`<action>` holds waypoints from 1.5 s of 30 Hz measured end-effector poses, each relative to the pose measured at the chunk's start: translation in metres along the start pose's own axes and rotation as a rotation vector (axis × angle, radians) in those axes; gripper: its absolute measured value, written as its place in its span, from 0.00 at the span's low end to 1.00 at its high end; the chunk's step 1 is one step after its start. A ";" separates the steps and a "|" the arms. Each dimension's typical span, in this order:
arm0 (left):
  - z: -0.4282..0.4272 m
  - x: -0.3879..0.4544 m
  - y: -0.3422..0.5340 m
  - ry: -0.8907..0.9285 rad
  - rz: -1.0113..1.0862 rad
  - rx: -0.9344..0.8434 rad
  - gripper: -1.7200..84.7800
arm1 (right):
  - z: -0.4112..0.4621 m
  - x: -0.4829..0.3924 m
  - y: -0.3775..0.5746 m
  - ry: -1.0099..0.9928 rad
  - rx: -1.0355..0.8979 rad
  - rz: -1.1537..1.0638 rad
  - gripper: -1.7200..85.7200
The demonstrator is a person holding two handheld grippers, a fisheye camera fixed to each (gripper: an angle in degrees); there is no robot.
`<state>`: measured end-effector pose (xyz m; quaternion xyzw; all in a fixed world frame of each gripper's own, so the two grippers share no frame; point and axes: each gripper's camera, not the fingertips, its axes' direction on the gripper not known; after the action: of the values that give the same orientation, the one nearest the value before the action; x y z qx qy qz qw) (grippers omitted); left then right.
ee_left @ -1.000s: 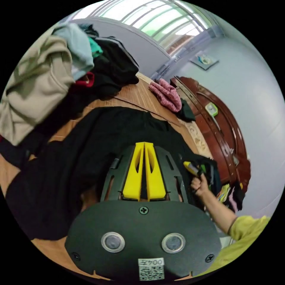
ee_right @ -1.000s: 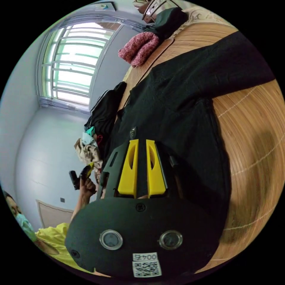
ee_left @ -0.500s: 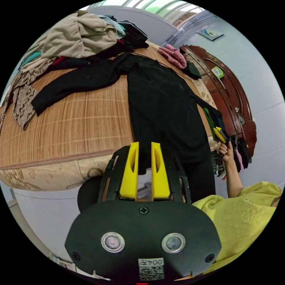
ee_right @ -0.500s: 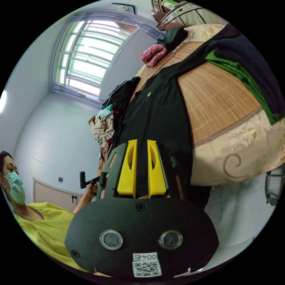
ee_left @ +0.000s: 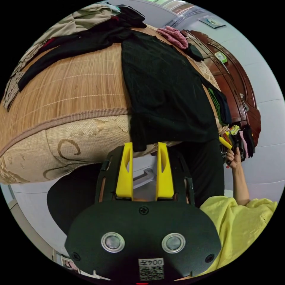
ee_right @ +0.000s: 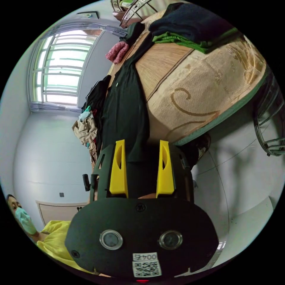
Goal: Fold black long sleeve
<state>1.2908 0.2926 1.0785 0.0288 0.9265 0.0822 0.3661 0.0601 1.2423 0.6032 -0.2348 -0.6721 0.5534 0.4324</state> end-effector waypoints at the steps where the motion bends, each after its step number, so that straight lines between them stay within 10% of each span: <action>1: 0.001 -0.003 0.006 0.017 -0.014 0.002 0.16 | 0.004 0.003 0.003 0.000 -0.024 0.012 0.21; 14: -0.021 -0.018 0.056 0.125 -0.072 -0.011 0.13 | 0.016 -0.021 0.050 -0.116 -0.195 -0.071 0.04; 45: -0.159 -0.025 0.161 0.022 0.058 0.147 0.04 | -0.022 -0.124 0.170 -0.090 -0.132 -0.255 0.02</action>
<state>1.1991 0.4271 1.2372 0.0815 0.9328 0.0247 0.3502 0.1153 1.2028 0.4029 -0.1504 -0.7500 0.4586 0.4522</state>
